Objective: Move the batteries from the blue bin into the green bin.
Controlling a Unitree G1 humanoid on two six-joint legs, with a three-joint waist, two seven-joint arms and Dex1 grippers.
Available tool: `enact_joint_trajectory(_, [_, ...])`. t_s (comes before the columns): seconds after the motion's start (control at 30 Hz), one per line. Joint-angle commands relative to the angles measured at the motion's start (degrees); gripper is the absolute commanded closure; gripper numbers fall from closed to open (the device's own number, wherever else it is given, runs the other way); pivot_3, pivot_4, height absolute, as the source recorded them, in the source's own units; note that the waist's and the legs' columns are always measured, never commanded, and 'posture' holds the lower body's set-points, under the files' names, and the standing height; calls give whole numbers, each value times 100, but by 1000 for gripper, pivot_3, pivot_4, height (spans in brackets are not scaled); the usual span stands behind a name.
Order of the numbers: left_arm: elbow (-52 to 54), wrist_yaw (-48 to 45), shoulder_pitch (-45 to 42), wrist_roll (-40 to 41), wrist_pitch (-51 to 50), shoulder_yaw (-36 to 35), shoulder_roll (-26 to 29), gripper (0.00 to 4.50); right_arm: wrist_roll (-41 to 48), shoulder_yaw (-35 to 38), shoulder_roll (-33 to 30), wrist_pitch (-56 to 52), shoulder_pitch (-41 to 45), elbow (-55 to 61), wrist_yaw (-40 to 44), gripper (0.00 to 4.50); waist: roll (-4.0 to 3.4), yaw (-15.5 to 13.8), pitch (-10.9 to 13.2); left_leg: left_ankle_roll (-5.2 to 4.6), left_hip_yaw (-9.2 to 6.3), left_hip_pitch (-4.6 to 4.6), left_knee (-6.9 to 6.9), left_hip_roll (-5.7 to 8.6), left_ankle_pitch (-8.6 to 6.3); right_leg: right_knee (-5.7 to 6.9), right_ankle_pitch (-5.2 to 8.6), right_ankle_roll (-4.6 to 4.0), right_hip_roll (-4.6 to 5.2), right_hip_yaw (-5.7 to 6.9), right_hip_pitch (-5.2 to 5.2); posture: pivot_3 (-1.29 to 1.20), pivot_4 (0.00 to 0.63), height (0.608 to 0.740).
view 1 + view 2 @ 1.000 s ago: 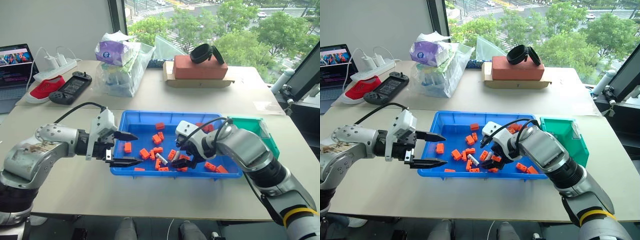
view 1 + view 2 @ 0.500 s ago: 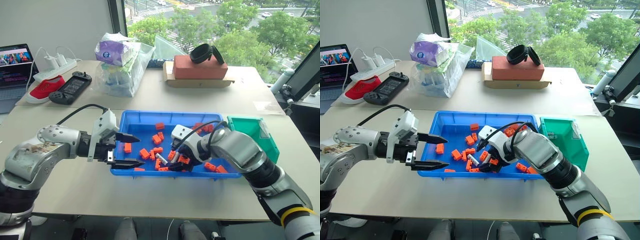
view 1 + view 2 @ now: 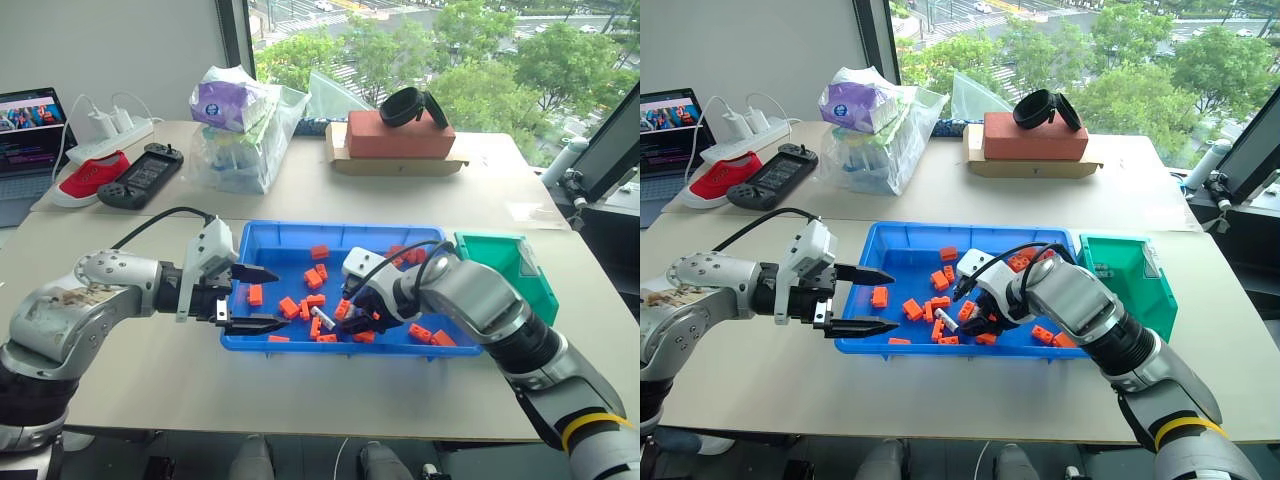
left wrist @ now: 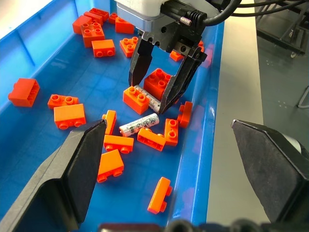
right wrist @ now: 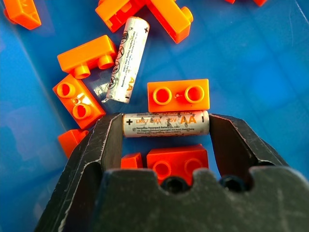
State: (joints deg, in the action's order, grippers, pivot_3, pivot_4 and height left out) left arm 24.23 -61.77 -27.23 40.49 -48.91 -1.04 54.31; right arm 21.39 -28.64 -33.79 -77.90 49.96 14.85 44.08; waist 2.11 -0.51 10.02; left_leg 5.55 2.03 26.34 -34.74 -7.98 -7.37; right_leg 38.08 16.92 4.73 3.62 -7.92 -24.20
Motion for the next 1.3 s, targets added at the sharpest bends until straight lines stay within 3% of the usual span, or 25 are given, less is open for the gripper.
enact_joint_trajectory(0.03, [106, 24, -211, 35, 62, -42, -32, 0, 292, 614, -400, 28, 222, 281, 328, 1933, 0, -15, 0, 0, 0, 0, 0, 0, 0, -1, 0, 0, 0, 0, 1, 0, 150, 736])
enact_joint_trajectory(0.27, [-78, 7, -566, 7, 113, 146, -277, 0, 859, 1955, -1304, 554, 272, 47, 1111, 1933, 0, -20, 0, -1, 0, 1, 1, 0, -1, -3, 0, 0, 0, 0, 1, 0, 150, 736])
enact_joint_trajectory(0.43, [-158, -200, -825, 106, 159, 262, -478, 0, 191, 2170, -2450, 1372, 19, -847, 1100, 1933, 1, -28, 1, -4, -1, 2, -3, 0, -3, -11, 0, 0, 0, 1, 7, 0, 150, 736])
enact_joint_trajectory(0.6, [-369, -347, -1108, -36, 242, 476, -704, 0, -22, 2632, -3194, 1639, -440, -1560, 1062, 1933, 2, -11, 1, -5, -1, 1, -2, 0, -3, -9, 1, 0, 0, 0, 5, 0, 150, 736])
enact_joint_trajectory(1.03, [-753, -662, -1349, -354, 510, 675, -738, 0, -125, 2878, -2779, 1579, -940, -2092, 466, 1933, -1, 40, 2, -1, -3, -7, -5, 1, 1, -4, 0, 0, 0, -1, 10, 0, 150, 736])
enact_joint_trajectory(1.07, [-748, -679, -1328, -381, 526, 689, -731, 0, -163, 2831, -2734, 1591, -961, -2108, 424, 1433, -1, 38, 2, -1, -3, -7, -6, 0, 1, -4, 0, 0, 0, -1, 9, 0, 150, 736])
enact_joint_trajectory(1.2, [-746, -702, -1290, -452, 544, 670, -694, 0, -246, 2732, -2718, 1631, -933, -2132, 371, 266, -1, 38, 2, -1, -3, -7, -6, 1, 1, -4, 0, 0, 0, -1, 10, 0, 150, 736])
enact_joint_trajectory(1.3, [-790, -665, -1263, -525, 588, 615, -690, 0, -357, 2699, -2758, 1665, -779, -2198, 349, 128, -1, 33, 2, -1, -3, -7, -6, 1, 1, -4, 0, 0, 0, -1, 10, 0, 150, 736])
